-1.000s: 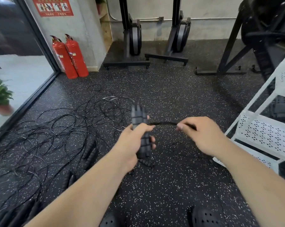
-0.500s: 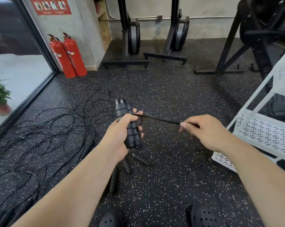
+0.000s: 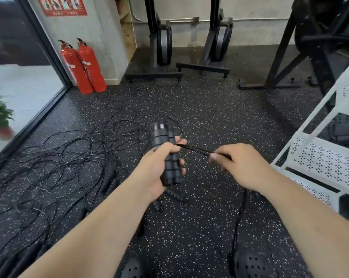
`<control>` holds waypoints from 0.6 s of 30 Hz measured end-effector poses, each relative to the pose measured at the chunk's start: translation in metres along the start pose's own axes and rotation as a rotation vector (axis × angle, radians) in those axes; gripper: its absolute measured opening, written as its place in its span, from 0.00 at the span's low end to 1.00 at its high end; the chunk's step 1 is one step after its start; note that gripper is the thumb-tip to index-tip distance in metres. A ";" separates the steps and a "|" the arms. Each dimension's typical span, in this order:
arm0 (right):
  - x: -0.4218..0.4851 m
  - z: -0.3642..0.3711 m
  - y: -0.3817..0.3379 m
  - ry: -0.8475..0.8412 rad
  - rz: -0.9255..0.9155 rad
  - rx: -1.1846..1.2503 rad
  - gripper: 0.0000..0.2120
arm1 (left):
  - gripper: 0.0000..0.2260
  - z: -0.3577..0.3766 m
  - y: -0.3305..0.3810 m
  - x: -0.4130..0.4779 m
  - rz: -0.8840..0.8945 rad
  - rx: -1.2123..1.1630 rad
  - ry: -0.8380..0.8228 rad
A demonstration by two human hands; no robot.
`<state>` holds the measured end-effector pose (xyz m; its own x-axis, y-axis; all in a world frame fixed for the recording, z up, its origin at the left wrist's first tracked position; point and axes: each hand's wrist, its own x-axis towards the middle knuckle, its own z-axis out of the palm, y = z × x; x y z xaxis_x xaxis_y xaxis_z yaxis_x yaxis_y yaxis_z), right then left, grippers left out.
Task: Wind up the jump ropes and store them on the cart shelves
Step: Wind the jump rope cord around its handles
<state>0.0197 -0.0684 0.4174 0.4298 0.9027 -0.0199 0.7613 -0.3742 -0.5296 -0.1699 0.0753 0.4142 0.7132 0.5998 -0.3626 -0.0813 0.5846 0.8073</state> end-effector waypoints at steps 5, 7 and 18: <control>-0.002 -0.009 0.006 0.082 0.020 0.023 0.12 | 0.18 -0.009 0.005 0.003 0.010 -0.043 0.051; -0.004 -0.002 -0.003 0.131 0.009 0.018 0.12 | 0.21 -0.001 -0.003 -0.002 -0.029 -0.032 -0.024; 0.001 0.002 0.000 0.014 -0.003 -0.003 0.12 | 0.17 0.004 -0.004 -0.001 -0.029 0.018 -0.064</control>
<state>0.0190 -0.0670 0.4160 0.4345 0.9006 -0.0064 0.7639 -0.3724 -0.5270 -0.1673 0.0703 0.4127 0.7585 0.5460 -0.3558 -0.0474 0.5908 0.8055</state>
